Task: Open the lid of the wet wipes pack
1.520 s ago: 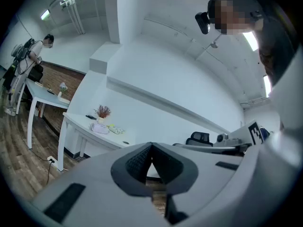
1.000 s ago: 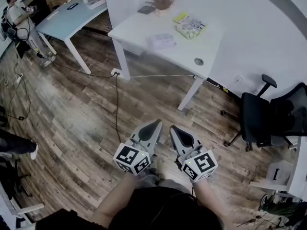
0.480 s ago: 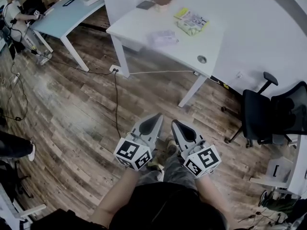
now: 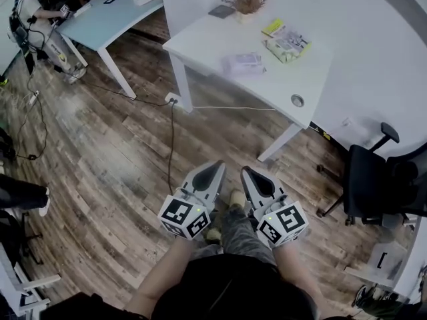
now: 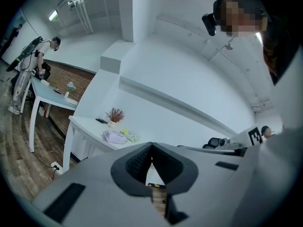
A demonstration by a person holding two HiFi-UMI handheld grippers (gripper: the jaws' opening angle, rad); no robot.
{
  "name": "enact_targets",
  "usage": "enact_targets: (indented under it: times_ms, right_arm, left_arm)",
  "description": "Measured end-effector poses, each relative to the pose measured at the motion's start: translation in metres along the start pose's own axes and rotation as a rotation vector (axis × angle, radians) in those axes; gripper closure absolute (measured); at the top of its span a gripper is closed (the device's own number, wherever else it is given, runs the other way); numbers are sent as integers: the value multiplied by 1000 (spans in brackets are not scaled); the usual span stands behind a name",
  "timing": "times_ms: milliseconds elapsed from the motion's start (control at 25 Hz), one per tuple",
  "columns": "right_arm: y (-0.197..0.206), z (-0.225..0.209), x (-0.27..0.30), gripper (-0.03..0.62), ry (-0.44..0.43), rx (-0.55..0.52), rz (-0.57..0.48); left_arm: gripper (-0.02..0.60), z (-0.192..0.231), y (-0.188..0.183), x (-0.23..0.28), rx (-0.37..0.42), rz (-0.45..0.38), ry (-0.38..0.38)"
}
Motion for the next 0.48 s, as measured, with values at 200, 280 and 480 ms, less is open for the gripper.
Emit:
enact_targets:
  times_ms: [200, 280, 480]
  right_arm:
    - [-21, -35, 27, 574, -21, 0, -5]
    - [-26, -51, 35, 574, -24, 6, 0]
    - [-40, -87, 55, 574, -28, 18, 4]
  left_arm:
    - [569, 26, -8, 36, -9, -3, -40]
    - [569, 33, -11, 53, -12, -7, -46]
    - [569, 46, -16, 93, -20, -10, -54]
Point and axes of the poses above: the fingertips, and each gripper's own axes: x forward along the fingers, z to its left, y out of its underside, the point moved 5 cm from there along -x, backward along the fingers, and after that the axes turned 8 degrees about x, right-handed, at the moved point
